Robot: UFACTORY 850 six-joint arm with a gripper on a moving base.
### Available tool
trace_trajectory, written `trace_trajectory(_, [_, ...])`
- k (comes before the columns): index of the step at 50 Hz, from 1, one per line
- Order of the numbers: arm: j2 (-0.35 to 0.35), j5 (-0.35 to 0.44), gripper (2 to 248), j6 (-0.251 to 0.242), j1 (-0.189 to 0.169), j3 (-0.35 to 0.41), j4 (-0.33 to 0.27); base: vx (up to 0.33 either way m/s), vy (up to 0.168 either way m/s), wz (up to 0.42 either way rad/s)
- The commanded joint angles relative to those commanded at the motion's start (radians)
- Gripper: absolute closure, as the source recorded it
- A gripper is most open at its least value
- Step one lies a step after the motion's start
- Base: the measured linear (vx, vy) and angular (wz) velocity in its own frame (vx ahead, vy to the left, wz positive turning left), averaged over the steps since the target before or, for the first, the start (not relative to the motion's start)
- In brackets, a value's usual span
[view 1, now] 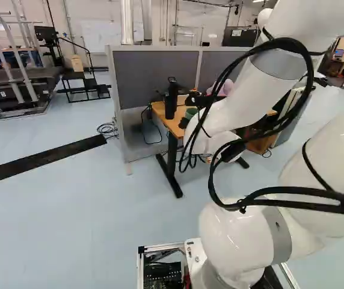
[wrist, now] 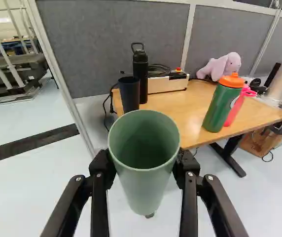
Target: Place the green cup on the table
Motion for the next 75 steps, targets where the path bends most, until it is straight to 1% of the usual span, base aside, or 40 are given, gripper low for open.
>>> trace_trajectory(20, [-0.066,0.000,122,0.000,-0.008,-0.108,0.000,0.000,0.000,0.000])
trace_trajectory(75, [-0.355,0.000,122,0.000,-0.031,-0.405,0.000,0.000,0.000,0.000])
